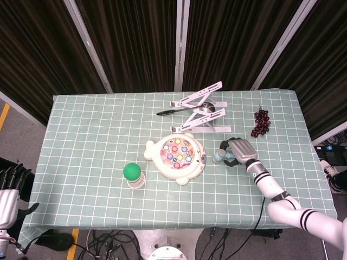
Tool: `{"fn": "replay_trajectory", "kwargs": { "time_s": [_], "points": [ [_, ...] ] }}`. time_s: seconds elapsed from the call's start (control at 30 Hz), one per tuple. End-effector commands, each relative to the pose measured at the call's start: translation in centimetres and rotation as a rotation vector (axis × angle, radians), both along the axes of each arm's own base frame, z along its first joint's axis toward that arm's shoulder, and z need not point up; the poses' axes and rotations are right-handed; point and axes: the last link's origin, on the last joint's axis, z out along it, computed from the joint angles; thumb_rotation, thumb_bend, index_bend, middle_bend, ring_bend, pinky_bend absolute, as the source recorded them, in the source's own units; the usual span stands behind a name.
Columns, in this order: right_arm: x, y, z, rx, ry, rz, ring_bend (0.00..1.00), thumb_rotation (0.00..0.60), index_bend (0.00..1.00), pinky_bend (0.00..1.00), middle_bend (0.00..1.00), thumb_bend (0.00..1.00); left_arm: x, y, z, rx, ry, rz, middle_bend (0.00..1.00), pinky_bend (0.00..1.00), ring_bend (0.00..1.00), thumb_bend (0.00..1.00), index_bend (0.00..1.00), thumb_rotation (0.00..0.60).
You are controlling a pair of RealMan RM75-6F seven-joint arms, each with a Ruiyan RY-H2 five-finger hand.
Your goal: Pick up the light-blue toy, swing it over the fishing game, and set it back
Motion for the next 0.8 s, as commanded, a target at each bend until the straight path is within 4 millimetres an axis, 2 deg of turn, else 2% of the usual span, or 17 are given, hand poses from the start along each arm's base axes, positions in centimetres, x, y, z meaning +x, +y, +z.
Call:
{"fn": "replay_trajectory", "kwargs": {
  "time_s": [0.03, 0.8],
  "points": [
    [-0.03, -0.07, -0.1, -0.003, 0.004, 0.001, 0.24, 0.6, 0.42, 0.28, 0.4, 0.21, -0.05, -0.05, -0.02, 0.0, -0.001, 0.002, 0.04, 0.0, 0.0, 0.0, 0.14, 0.6],
    [-0.19, 0.07, -0.46, -0.003, 0.014, -0.001, 0.31, 0.6, 0.49, 0.37, 0.46, 0.24, -0.58, -0.23, -0.12, 0.0, -0.008, 0.01, 0.04, 0.0, 0.0, 0.0, 0.14, 0.6]
  ]
}}
